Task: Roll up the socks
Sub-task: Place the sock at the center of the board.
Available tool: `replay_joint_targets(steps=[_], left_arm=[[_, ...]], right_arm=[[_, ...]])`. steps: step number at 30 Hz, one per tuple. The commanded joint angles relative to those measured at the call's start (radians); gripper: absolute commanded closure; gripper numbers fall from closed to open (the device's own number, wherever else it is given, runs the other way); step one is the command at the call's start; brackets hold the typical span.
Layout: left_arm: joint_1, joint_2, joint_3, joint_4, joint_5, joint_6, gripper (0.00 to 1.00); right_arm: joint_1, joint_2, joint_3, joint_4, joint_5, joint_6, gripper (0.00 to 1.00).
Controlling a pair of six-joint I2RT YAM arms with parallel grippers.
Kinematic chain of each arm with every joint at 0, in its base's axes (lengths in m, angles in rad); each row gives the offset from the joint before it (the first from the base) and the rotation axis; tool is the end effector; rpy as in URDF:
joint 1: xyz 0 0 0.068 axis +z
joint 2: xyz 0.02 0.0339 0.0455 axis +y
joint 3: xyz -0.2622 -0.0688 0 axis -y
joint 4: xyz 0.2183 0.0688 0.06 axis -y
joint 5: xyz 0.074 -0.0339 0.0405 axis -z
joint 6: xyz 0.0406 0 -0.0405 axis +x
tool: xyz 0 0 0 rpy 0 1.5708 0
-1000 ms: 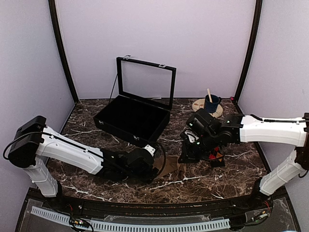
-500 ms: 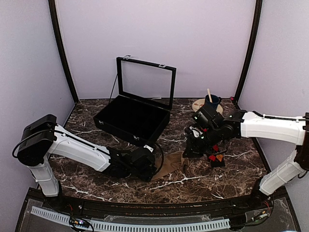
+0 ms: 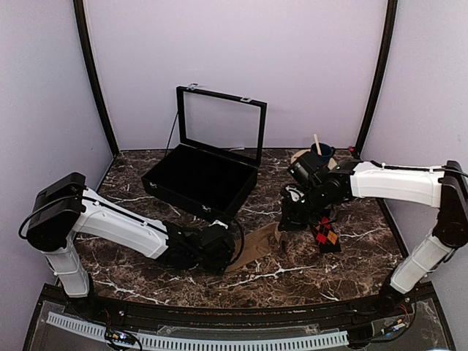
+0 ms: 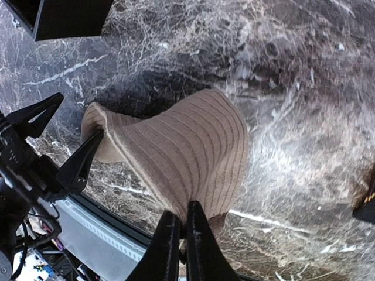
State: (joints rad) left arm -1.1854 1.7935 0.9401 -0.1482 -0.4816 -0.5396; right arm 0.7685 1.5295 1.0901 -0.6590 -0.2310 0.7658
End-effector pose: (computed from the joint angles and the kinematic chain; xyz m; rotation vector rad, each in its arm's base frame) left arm 0.1399 -0.2949 0.1515 0.6013 2.3433 -0.1506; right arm 0.1977 0.2040 0.2358 -0.0841 2.8722 0.7197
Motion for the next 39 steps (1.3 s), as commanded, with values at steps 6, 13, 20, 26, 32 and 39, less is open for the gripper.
replay_joint_targets(steps=[6,13,20,26,32,39], left_arm=[[0.010,0.022,0.004,-0.150,-0.019,0.008,0.18],[0.012,0.017,0.003,-0.176,-0.014,0.013,0.18],[0.012,0.009,-0.002,-0.212,-0.002,0.024,0.19],[0.016,0.003,-0.008,-0.242,0.015,0.031,0.19],[0.024,0.004,-0.005,-0.255,0.028,0.054,0.19],[0.030,0.021,0.000,-0.248,0.050,0.064,0.19]], right_arm=[[-0.046,0.181,0.193,-0.050,0.080,-0.139,0.89],[-0.073,0.298,0.343,-0.096,0.179,-0.218,0.80],[-0.113,0.374,0.404,-0.039,0.203,-0.264,0.73],[-0.136,0.382,0.423,0.028,0.219,-0.310,0.69],[-0.122,0.278,0.378,-0.002,0.260,-0.318,0.66],[-0.005,0.073,0.141,-0.030,0.349,-0.228,0.66]])
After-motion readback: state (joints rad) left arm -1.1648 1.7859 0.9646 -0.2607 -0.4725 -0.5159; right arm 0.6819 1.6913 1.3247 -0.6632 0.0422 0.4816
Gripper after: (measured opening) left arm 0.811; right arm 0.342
